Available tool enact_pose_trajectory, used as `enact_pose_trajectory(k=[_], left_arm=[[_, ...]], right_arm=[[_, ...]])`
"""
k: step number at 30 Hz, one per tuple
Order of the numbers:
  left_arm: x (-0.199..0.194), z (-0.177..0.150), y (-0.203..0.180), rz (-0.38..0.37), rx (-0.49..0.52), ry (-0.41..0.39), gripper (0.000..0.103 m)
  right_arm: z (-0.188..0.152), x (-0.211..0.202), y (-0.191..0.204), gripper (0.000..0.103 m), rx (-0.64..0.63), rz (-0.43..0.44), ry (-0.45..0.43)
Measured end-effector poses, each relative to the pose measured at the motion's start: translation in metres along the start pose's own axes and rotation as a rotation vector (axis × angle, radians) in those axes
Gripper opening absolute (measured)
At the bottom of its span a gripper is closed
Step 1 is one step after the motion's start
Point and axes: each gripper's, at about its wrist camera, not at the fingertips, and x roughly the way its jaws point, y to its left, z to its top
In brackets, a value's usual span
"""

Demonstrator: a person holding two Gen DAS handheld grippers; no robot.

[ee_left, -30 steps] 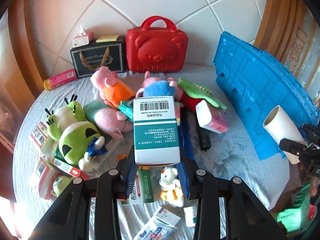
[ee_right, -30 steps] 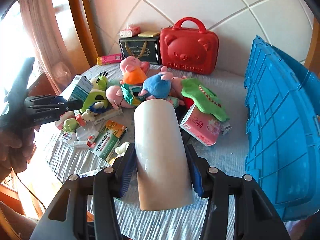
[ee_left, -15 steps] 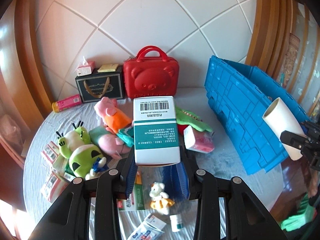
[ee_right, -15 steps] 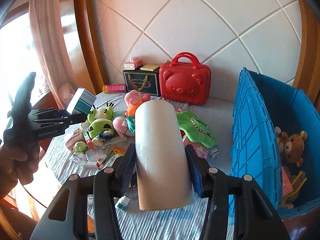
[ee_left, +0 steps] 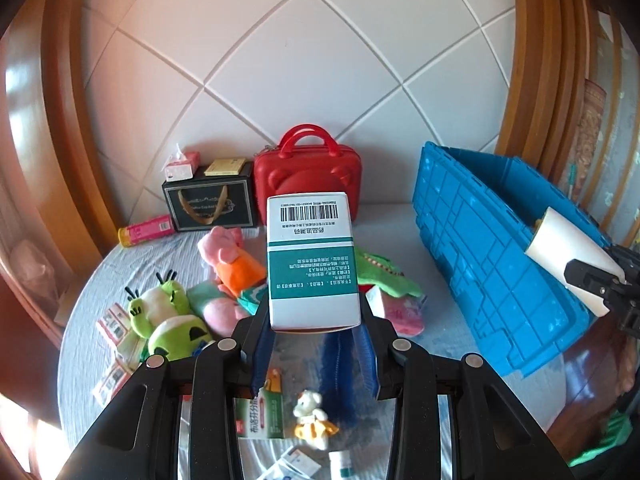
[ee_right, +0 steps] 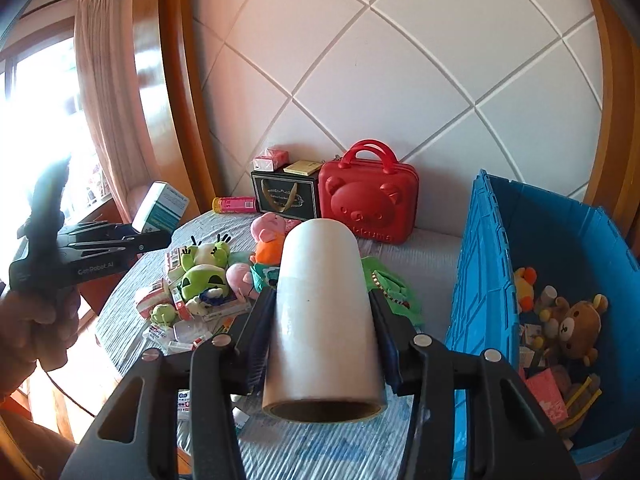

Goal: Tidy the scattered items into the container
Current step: 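Lift the medicine box and paper roll and carry both toward the blue bin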

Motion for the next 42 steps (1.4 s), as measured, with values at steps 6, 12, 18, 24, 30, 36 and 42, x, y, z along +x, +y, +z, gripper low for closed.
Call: enact_pose_trajectory(k=[6,12,18,24,30,36,42], left_arm=[[-0.002,0.013,-0.017,0.012,0.005,-0.018,0.035],[0.0,0.023,-0.039,0.009,0.011,-0.034,0.035],[0.006,0.032,-0.071,-0.008,0.03,-0.042,0.035],[0.013,0.044,-0.109,-0.038,0.054,-0.054,0.035],[0.021,0.062,-0.149,-0.079,0.092,-0.057,0.035],[0.032,0.076,-0.193,-0.125,0.126,-0.054,0.035],[0.043,0.091,-0.236,-0.153,0.175,-0.047,0.035]], right_arm=[[0.006,-0.009,-0.022,0.045,0.013,0.004,-0.028],[0.01,-0.016,-0.042,0.045,0.023,0.004,-0.045],[0.009,-0.028,-0.066,0.045,0.032,-0.011,-0.061],[0.003,-0.04,-0.096,0.045,0.055,-0.038,-0.061],[-0.005,-0.055,-0.131,0.045,0.091,-0.075,-0.062],[-0.013,-0.068,-0.166,0.045,0.126,-0.12,-0.062],[-0.019,-0.08,-0.202,0.045,0.166,-0.162,-0.071]])
